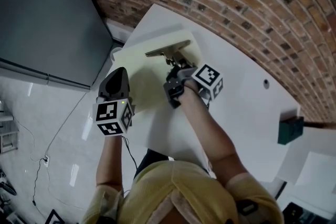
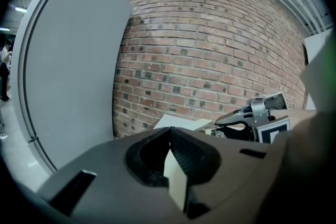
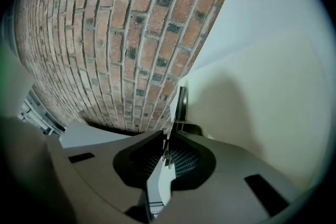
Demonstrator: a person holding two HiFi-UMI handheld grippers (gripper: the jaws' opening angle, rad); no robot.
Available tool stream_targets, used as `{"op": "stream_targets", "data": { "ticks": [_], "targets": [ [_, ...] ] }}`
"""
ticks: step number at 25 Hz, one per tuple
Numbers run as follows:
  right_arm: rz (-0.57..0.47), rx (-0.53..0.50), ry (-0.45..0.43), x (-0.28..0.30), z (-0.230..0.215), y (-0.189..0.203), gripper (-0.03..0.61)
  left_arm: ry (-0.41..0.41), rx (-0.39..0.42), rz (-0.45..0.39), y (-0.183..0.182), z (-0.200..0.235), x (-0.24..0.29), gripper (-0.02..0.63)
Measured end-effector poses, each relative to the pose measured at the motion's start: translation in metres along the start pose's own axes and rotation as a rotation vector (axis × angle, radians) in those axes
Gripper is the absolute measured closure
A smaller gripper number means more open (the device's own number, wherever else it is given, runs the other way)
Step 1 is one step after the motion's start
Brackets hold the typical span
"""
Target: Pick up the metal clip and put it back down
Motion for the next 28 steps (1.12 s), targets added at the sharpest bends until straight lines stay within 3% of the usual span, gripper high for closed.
{"op": "stream_targets", "data": {
  "ticks": [7,12,28],
  "targets": [
    [-0.012,-0.015,0.005,-0.001,-0.001,-0.005,0.552,0.007,-0.002,-0.008,0.001,-0.003,-0.001,0.611],
    [-0.006,-0.008,-0.011,-0.001,0.001,-0.006,0.493,0.026,-0.004,0.000,0.002,-0.006,-0.001,0.611],
    [0.046,-0.077,0.004,-0.016,0.004,0.003,0.478,0.012,-0.004,-0.002,0.002,-0.014,-0.011,0.611]
  ]
}}
Point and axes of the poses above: the fingertips, and each gripper's own axes: x forward along the fingers, z to its left, y out of its underside, the point moved 4 cm from there along -x, backward along the fingers, and after that the axes turned 10 degrees about y, right-handed, at the moved point
